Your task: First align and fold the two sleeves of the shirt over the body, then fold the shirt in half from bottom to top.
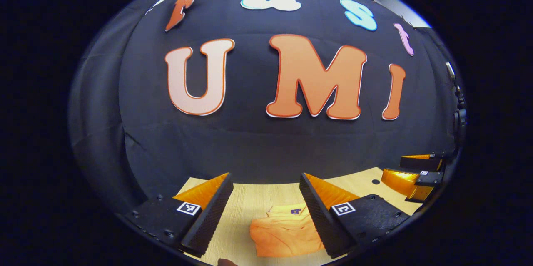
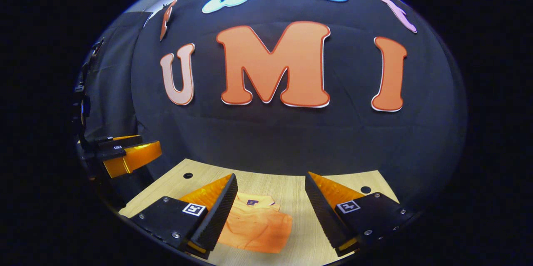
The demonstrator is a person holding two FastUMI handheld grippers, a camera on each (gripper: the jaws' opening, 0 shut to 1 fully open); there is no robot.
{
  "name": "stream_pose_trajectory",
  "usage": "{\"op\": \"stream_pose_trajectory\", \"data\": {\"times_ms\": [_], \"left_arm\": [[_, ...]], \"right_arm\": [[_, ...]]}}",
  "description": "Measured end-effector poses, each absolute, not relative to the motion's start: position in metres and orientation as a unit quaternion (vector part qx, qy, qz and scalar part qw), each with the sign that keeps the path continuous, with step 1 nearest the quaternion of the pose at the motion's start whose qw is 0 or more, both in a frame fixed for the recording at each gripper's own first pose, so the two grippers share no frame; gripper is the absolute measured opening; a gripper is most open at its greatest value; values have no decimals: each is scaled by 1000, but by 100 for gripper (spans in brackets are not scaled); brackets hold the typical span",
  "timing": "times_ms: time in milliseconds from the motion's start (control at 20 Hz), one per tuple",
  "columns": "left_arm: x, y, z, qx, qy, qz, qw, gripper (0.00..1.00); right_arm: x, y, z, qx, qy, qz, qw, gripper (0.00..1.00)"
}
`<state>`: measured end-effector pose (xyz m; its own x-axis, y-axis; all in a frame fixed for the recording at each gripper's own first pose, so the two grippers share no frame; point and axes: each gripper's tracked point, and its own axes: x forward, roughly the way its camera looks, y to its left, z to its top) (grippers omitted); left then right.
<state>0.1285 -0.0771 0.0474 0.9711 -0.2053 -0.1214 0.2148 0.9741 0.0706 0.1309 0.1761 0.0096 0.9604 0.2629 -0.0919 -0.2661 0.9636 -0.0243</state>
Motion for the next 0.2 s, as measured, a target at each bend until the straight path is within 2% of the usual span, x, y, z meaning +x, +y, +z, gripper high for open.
{"op": "stream_pose_trajectory", "data": {"times_ms": [200], "left_arm": [[96, -76, 64, 46, 28, -95, 994, 98]], "right_arm": [[105, 154, 22, 0, 30, 144, 989, 99]]}}
